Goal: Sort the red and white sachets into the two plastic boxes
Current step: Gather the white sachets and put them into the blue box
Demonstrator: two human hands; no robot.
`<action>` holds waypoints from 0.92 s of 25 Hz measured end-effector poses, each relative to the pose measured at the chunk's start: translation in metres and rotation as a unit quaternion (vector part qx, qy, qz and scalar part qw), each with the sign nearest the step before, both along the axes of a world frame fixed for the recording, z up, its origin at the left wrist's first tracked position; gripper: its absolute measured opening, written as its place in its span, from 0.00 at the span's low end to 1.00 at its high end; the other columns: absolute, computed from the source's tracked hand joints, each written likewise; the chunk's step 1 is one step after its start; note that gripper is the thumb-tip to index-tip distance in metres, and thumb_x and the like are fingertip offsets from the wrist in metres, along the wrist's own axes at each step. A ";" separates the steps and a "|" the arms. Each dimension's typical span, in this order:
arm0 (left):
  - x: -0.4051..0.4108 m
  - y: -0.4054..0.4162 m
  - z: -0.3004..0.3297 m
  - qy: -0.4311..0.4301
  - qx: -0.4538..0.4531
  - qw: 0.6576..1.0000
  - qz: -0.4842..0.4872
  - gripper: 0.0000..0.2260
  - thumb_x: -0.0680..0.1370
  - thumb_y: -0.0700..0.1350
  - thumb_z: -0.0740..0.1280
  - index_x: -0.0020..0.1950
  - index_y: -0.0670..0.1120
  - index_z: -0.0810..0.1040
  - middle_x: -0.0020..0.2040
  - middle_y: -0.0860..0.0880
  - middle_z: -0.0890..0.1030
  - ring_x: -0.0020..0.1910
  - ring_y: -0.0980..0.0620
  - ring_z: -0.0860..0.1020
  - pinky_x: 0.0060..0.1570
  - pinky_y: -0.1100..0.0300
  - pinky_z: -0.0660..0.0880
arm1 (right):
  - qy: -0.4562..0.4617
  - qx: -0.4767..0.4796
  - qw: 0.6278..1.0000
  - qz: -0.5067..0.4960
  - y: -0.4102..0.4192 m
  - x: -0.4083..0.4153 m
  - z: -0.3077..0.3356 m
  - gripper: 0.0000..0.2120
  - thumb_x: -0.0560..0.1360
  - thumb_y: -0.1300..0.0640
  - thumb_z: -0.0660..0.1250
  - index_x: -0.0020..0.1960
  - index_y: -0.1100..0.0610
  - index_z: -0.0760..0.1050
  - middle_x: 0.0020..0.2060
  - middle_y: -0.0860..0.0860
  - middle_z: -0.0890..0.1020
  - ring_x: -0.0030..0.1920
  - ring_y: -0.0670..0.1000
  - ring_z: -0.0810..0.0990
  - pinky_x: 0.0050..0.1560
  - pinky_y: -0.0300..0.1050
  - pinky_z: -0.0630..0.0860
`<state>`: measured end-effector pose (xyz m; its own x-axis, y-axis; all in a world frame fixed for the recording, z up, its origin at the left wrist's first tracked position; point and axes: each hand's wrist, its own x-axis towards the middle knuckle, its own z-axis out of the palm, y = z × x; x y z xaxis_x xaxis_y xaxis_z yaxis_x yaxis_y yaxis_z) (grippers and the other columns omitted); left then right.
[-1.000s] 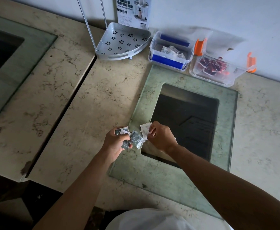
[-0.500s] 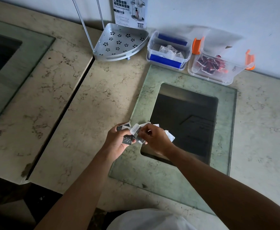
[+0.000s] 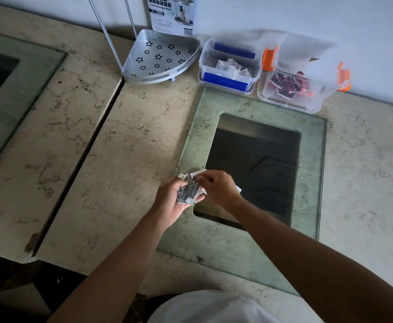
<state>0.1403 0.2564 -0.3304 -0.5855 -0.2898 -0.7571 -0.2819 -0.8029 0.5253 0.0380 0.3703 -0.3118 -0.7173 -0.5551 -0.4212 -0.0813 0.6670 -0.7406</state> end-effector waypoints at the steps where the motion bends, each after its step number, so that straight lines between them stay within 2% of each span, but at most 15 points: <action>1: 0.000 0.000 -0.001 -0.007 -0.011 1.000 -0.006 0.15 0.77 0.35 0.60 0.61 0.35 0.78 0.54 0.32 0.83 0.52 0.34 0.84 0.48 0.42 0.81 | 0.014 0.005 1.000 0.002 0.007 -0.005 -0.002 0.09 0.79 0.53 0.66 0.52 0.53 0.84 0.45 0.50 0.86 0.41 0.47 0.81 0.42 0.45 0.79; 3: 0.000 0.003 0.000 -0.015 -0.028 0.999 -0.007 0.14 0.76 0.35 0.61 0.60 0.36 0.78 0.55 0.30 0.82 0.54 0.30 0.82 0.41 0.46 0.81 | 0.079 0.034 0.996 0.018 0.026 -0.015 -0.010 0.09 0.78 0.53 0.67 0.56 0.53 0.82 0.51 0.51 0.82 0.46 0.49 0.80 0.42 0.41 0.79; 4: 0.000 0.004 0.000 -0.018 -0.038 0.999 -0.006 0.12 0.75 0.34 0.62 0.57 0.38 0.79 0.55 0.30 0.83 0.54 0.30 0.82 0.37 0.48 0.79 | 0.111 0.062 0.991 0.035 0.036 -0.019 -0.014 0.12 0.77 0.53 0.69 0.59 0.53 0.80 0.54 0.51 0.79 0.51 0.50 0.79 0.46 0.40 0.78; 6: 0.000 0.003 -0.003 -0.017 -0.055 0.998 -0.014 0.11 0.74 0.34 0.63 0.53 0.40 0.80 0.55 0.30 0.82 0.53 0.28 0.82 0.34 0.51 0.77 | 0.141 0.129 0.977 0.100 0.052 -0.023 -0.022 0.21 0.74 0.51 0.72 0.65 0.50 0.75 0.59 0.51 0.73 0.60 0.52 0.71 0.56 0.45 0.77; 9: 0.000 0.006 -0.003 -0.019 -0.062 0.997 -0.047 0.17 0.73 0.34 0.63 0.62 0.38 0.76 0.55 0.31 0.83 0.50 0.29 0.83 0.31 0.53 0.76 | 0.162 0.162 0.964 0.133 0.062 -0.022 -0.024 0.22 0.72 0.47 0.73 0.64 0.49 0.75 0.62 0.51 0.70 0.61 0.53 0.66 0.58 0.48 0.76; 11: 0.000 0.011 -0.001 -0.030 -0.058 0.996 -0.062 0.19 0.74 0.32 0.60 0.64 0.43 0.74 0.56 0.34 0.83 0.50 0.28 0.83 0.31 0.54 0.77 | 0.166 0.159 0.966 0.116 0.064 -0.024 -0.025 0.19 0.72 0.47 0.74 0.60 0.51 0.77 0.60 0.50 0.71 0.61 0.53 0.67 0.57 0.48 0.76; 13: -0.001 0.016 0.001 -0.034 -0.063 0.994 -0.078 0.20 0.74 0.31 0.58 0.62 0.46 0.76 0.57 0.34 0.82 0.50 0.27 0.83 0.31 0.52 0.78 | 0.158 0.130 0.976 0.078 0.065 -0.028 -0.027 0.16 0.71 0.49 0.76 0.55 0.53 0.78 0.56 0.50 0.75 0.57 0.53 0.72 0.52 0.46 0.76; 17: -0.010 0.026 0.002 -0.069 -0.074 0.988 -0.120 0.18 0.74 0.30 0.57 0.58 0.44 0.78 0.59 0.32 0.80 0.48 0.29 0.84 0.31 0.49 0.80 | 0.093 0.036 0.994 -0.051 0.061 -0.034 -0.018 0.07 0.71 0.57 0.76 0.44 0.54 0.78 0.43 0.49 0.80 0.43 0.52 0.79 0.38 0.39 0.73; 19: -0.016 0.033 0.004 -0.079 -0.048 0.986 -0.141 0.16 0.75 0.34 0.59 0.60 0.42 0.78 0.59 0.32 0.81 0.50 0.28 0.83 0.32 0.48 0.80 | 0.068 -0.019 0.992 -0.101 0.059 -0.029 -0.003 0.06 0.71 0.56 0.75 0.43 0.55 0.79 0.39 0.48 0.82 0.38 0.48 0.79 0.35 0.38 0.73; 21: -0.021 0.036 0.008 -0.064 0.002 0.988 -0.143 0.15 0.77 0.44 0.64 0.62 0.41 0.78 0.56 0.34 0.82 0.51 0.31 0.83 0.35 0.48 0.80 | 0.055 -0.050 0.996 -0.051 0.057 -0.019 0.013 0.07 0.71 0.54 0.76 0.46 0.54 0.81 0.39 0.46 0.83 0.37 0.43 0.79 0.35 0.34 0.73; 23: -0.024 0.036 0.008 -0.045 0.027 0.991 -0.125 0.18 0.77 0.52 0.68 0.61 0.41 0.79 0.54 0.37 0.83 0.46 0.36 0.83 0.36 0.49 0.79 | 0.010 -0.051 0.998 0.047 0.055 -0.006 0.018 0.09 0.71 0.49 0.75 0.47 0.53 0.84 0.41 0.44 0.84 0.37 0.40 0.79 0.38 0.33 0.74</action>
